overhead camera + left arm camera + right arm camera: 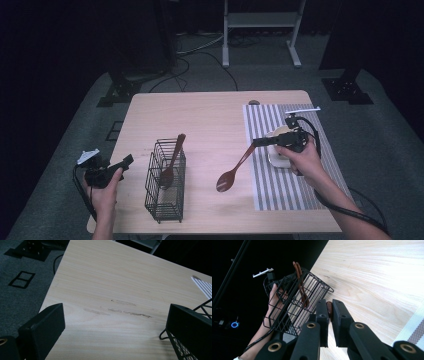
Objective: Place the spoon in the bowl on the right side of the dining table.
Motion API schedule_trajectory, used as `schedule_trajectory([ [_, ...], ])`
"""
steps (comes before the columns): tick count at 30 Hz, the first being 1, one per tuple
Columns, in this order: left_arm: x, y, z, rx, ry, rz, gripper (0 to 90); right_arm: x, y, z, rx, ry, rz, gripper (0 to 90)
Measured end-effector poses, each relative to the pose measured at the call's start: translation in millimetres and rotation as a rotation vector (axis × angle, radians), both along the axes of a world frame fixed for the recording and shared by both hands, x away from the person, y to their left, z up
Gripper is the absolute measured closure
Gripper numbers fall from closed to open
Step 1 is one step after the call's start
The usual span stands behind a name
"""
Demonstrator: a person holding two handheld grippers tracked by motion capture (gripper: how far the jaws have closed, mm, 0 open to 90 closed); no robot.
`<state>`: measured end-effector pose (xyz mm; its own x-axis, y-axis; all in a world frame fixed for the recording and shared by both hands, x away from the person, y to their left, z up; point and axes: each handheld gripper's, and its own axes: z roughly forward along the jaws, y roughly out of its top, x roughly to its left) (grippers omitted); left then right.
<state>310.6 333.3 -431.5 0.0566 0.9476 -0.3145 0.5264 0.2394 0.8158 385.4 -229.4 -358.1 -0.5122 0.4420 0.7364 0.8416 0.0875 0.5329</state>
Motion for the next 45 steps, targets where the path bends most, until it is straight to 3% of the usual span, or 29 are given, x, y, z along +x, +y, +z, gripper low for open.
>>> schedule_trajectory([
  [45,0.0,0.1,-0.3,0.000,0.000,0.001,1.2,0.3,-46.2,3.0,-0.010,-0.004,-0.096,83.3],
])
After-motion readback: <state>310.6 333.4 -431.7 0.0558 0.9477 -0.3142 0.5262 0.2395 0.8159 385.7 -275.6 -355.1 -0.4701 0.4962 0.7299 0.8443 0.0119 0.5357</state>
